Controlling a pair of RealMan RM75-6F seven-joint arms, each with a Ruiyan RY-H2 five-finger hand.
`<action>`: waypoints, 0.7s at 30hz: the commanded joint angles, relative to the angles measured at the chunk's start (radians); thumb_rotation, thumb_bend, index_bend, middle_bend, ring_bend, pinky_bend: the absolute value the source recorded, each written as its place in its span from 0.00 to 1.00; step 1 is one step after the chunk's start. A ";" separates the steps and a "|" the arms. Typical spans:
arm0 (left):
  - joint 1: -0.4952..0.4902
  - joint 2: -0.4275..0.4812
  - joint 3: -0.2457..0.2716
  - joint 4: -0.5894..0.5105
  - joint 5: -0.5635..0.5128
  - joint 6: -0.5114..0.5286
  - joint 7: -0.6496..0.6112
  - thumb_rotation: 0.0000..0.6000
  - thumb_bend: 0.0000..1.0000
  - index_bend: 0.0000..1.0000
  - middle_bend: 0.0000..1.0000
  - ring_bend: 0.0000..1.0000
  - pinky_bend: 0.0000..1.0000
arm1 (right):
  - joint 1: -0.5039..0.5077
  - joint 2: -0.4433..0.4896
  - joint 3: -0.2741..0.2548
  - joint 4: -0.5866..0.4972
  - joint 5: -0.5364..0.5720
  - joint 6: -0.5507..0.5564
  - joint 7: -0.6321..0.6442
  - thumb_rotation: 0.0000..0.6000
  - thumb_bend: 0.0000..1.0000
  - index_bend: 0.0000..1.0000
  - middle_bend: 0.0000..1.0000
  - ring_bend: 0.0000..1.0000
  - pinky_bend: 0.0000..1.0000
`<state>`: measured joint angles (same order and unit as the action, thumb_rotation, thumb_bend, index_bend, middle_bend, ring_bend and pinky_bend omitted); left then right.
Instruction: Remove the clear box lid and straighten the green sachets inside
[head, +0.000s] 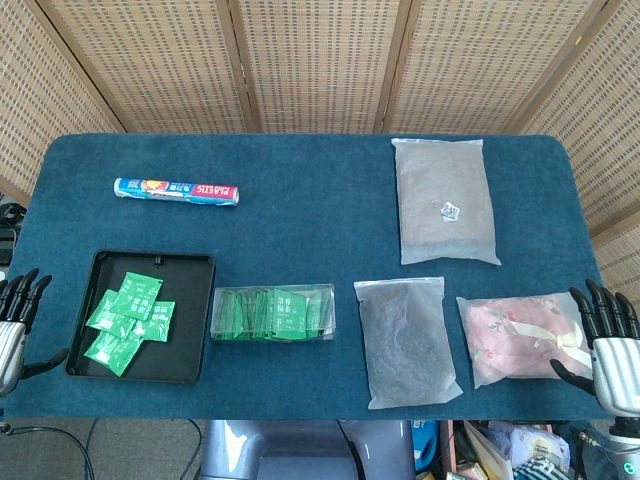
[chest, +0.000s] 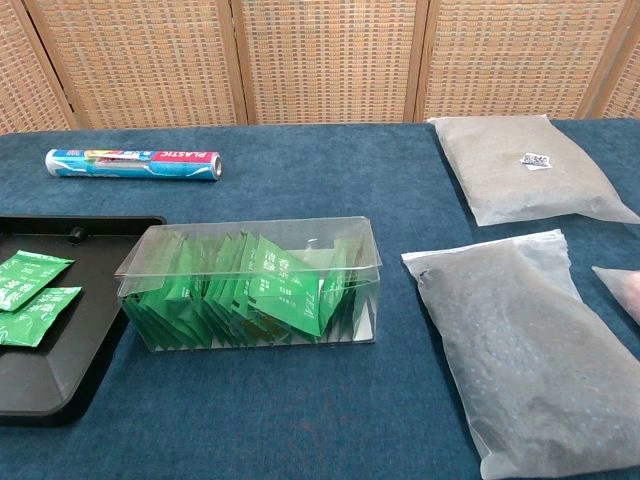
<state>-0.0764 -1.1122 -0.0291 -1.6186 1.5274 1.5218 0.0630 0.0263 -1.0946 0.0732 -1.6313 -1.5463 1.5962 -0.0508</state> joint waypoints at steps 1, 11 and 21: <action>0.000 -0.002 0.001 0.001 0.003 0.000 0.002 1.00 0.15 0.00 0.00 0.00 0.00 | 0.000 0.002 0.001 0.000 0.000 -0.001 0.004 1.00 0.00 0.00 0.00 0.00 0.00; -0.067 0.009 -0.002 -0.083 0.090 -0.049 -0.013 1.00 0.15 0.00 0.00 0.00 0.00 | 0.002 0.005 0.005 -0.007 0.003 -0.006 0.001 1.00 0.00 0.00 0.00 0.00 0.00; -0.234 0.015 -0.044 -0.364 0.064 -0.296 0.241 1.00 0.16 0.01 0.00 0.00 0.00 | 0.009 0.006 0.007 0.003 0.012 -0.024 0.015 1.00 0.00 0.00 0.00 0.00 0.00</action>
<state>-0.2469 -1.0899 -0.0507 -1.9017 1.6268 1.3148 0.2212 0.0348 -1.0883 0.0805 -1.6288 -1.5344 1.5721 -0.0357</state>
